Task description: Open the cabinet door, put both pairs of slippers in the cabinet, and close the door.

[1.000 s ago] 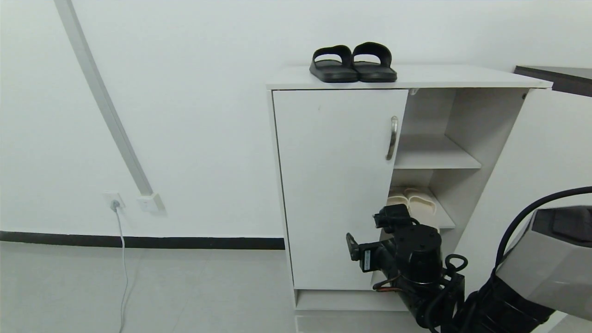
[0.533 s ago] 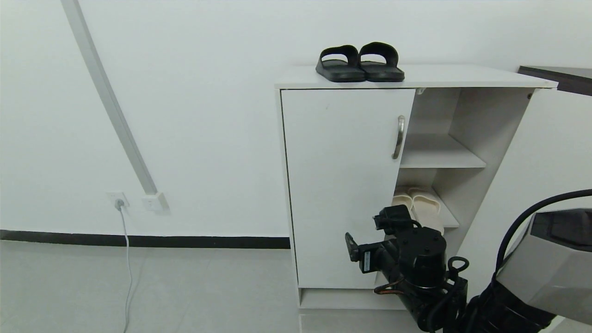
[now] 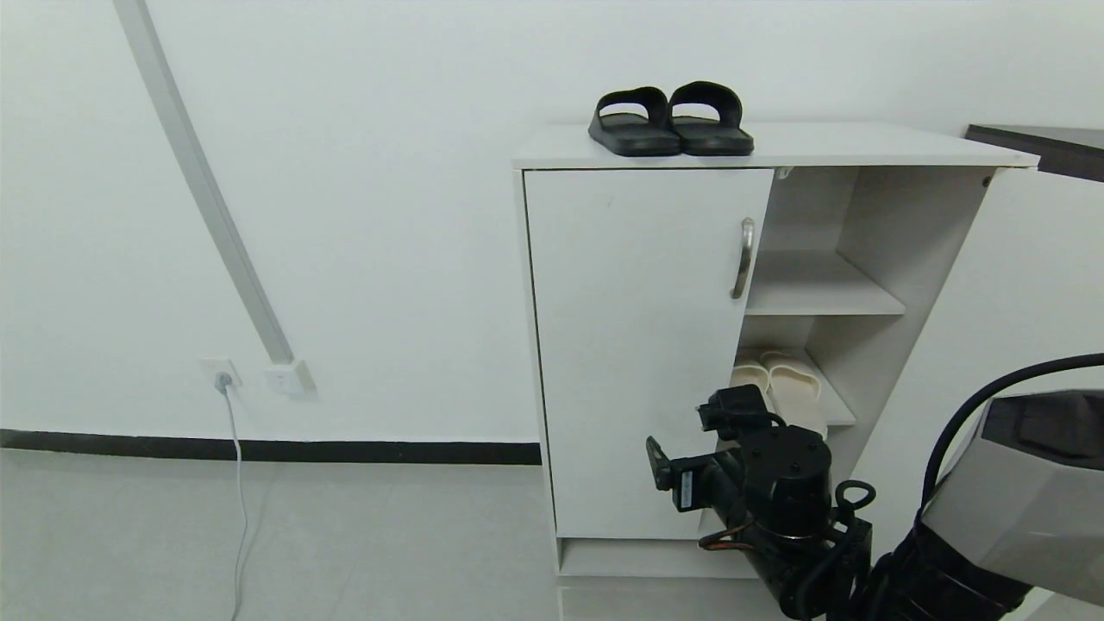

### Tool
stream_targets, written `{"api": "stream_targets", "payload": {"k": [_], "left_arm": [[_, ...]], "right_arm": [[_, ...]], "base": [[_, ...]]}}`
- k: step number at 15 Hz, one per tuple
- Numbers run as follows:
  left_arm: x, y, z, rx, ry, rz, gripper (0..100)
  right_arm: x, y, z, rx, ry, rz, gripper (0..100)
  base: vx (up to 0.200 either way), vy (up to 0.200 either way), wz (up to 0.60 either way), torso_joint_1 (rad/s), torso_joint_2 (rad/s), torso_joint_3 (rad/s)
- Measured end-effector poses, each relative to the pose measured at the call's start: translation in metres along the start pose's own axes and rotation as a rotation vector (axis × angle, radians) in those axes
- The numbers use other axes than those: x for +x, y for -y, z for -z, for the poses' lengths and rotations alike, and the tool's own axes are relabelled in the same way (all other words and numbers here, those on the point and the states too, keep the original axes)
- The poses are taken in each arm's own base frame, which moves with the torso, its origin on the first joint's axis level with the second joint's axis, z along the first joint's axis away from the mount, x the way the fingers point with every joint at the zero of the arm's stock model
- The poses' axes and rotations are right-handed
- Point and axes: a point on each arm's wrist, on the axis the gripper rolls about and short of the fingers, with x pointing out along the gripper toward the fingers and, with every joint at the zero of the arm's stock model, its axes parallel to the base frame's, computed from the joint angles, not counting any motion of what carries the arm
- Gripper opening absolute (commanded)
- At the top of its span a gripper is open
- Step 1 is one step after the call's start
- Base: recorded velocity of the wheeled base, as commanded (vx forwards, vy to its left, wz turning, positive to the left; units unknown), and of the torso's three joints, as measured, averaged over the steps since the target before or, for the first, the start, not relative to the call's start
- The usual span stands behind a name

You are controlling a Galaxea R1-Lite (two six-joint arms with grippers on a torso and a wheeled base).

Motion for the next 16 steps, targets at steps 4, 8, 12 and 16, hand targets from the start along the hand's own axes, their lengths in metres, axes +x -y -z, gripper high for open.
{"api": "stream_targets", "payload": {"k": [4,8,12,16], "left_arm": [[0.0000,0.0000,-0.0001,0.000,0.001,0.000,0],[0.0000,0.0000,-0.0001,0.000,0.001,0.000,0],[0.0000,0.0000,-0.0001,0.000,0.001,-0.001,0],[0.0000,0.0000,-0.0001,0.000,0.001,0.000,0]], "right_arm": [[0.0009,-0.0001,0.0007,0.001,0.002,0.000,100],[0.0004,0.0000,0.0021,-0.002,-0.003,0.000,100],[-0.0001,0.0010,0.0023,-0.003,-0.005,0.004,100],[-0.0015,-0.0002,0.0003,-0.004,0.009,-0.001,100]], "base": [[0.000,0.000,0.00,0.063,-0.40,-0.331],[0.000,0.000,0.00,0.117,-0.45,-0.339],[0.000,0.000,0.00,0.148,-0.47,-0.328],[0.000,0.000,0.00,0.177,-0.50,-0.315]]}}
